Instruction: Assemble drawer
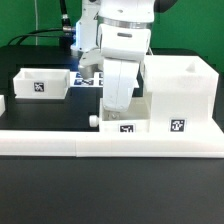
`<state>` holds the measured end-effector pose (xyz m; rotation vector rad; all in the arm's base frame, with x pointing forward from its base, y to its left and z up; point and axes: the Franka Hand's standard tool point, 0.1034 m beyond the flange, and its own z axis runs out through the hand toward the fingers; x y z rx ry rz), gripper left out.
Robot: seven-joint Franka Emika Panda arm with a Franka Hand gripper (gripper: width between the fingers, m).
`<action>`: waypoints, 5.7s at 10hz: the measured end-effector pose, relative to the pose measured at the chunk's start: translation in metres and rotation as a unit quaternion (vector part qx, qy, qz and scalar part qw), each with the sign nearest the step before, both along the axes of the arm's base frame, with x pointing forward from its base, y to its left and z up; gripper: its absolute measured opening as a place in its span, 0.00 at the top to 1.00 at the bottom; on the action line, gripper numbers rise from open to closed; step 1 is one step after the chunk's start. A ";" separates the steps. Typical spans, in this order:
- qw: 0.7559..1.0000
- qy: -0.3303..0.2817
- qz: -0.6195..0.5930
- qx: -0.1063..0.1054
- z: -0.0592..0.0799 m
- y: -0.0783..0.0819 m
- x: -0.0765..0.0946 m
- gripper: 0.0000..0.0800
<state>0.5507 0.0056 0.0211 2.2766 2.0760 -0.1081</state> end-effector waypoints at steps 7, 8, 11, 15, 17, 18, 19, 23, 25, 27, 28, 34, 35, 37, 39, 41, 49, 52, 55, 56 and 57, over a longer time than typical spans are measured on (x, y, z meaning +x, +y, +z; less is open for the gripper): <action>0.999 0.027 0.030 -0.022 0.060 -0.047 0.004 0.19; 0.999 0.026 0.026 -0.019 0.059 -0.047 0.003 0.19; 0.998 0.032 0.054 0.016 0.052 -0.066 0.012 0.19; 0.996 0.034 0.026 0.072 0.045 -0.081 0.041 0.19; 0.992 0.042 -0.001 0.119 0.030 -0.074 0.030 0.19; 0.990 0.043 0.000 0.134 0.030 -0.087 0.027 0.19; 0.990 0.041 -0.004 0.137 0.029 -0.095 0.025 0.19; 0.987 0.059 0.086 0.125 0.028 -0.067 0.035 0.19; 0.990 0.066 0.054 0.112 0.026 -0.055 0.048 0.19; 0.990 0.067 0.056 0.112 0.025 -0.057 0.046 0.19; 0.990 0.067 0.056 0.112 0.025 -0.057 0.046 0.19; 0.991 0.067 0.030 0.115 0.022 -0.018 0.049 0.19; 0.991 0.067 0.019 0.113 0.022 -0.019 0.049 0.19; 0.991 0.068 0.017 0.113 0.021 -0.020 0.049 0.19; 0.991 0.068 0.017 0.113 0.021 -0.019 0.049 0.19; 0.991 0.069 0.045 0.102 0.021 -0.017 0.049 0.19; 0.994 0.074 0.018 0.083 0.023 -0.018 0.048 0.19; 0.994 0.072 0.018 0.084 0.020 -0.016 0.046 0.19; 0.995 0.070 -0.016 0.075 0.020 0.003 0.052 0.19; 0.994 0.074 -0.015 0.073 0.021 0.002 0.054 0.19; 0.994 0.076 -0.009 0.074 0.021 0.000 0.053 0.19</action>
Offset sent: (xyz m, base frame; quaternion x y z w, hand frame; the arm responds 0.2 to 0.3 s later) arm -0.0056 -0.0105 0.0481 0.0328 -0.0120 -0.0049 0.9994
